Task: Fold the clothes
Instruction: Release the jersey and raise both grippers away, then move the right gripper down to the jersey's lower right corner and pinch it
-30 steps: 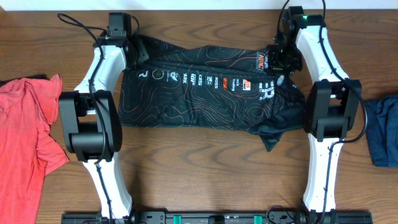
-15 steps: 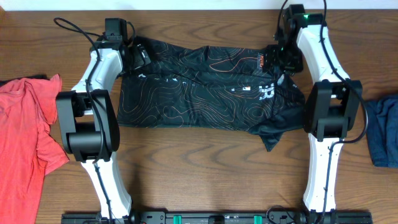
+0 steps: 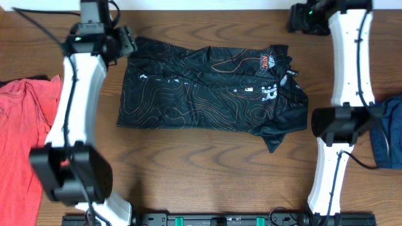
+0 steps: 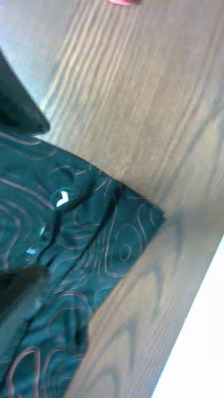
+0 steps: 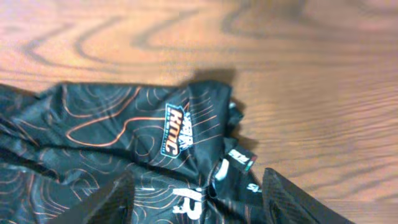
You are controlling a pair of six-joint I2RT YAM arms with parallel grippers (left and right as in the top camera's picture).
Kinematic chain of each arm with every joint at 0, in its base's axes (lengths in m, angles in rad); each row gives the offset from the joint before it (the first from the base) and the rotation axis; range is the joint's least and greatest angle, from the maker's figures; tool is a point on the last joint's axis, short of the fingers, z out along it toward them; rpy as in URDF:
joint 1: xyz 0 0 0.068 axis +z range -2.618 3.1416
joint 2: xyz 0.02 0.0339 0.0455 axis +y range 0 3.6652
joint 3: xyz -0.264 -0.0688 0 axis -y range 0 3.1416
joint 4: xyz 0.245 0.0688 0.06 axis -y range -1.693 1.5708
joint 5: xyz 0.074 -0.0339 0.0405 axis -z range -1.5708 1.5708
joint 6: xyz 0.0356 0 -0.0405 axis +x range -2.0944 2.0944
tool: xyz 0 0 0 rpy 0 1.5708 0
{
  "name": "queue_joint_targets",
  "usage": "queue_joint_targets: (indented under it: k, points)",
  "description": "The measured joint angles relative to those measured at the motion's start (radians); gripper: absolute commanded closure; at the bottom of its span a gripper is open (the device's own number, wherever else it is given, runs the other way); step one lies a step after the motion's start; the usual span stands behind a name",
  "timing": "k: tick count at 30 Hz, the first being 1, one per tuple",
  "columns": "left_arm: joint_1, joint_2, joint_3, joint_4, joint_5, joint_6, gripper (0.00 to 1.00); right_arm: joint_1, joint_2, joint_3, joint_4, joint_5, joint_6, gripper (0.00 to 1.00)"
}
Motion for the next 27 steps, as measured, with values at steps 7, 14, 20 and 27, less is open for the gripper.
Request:
queue_joint_targets:
  k: [7,14,20,27]
  points:
    - [0.0,-0.117,-0.008,-0.106,-0.015,0.039,0.57,0.006,-0.113,0.008,-0.085,0.097,0.006,0.41]
    - [0.0,-0.37,-0.138,-0.103,-0.034,0.042,0.57,0.109,-0.212,0.011,-0.168,0.196,0.033,0.4]
    - [0.0,-0.597,-0.407,-0.015,-0.05,0.042,0.56,0.282,-0.245,0.012,-0.216,0.338,0.102,0.34]
    - [0.0,-0.683,-0.673,0.026,-0.05,0.032,0.56,0.416,-0.265,-0.089,-0.215,0.35,0.183,0.33]
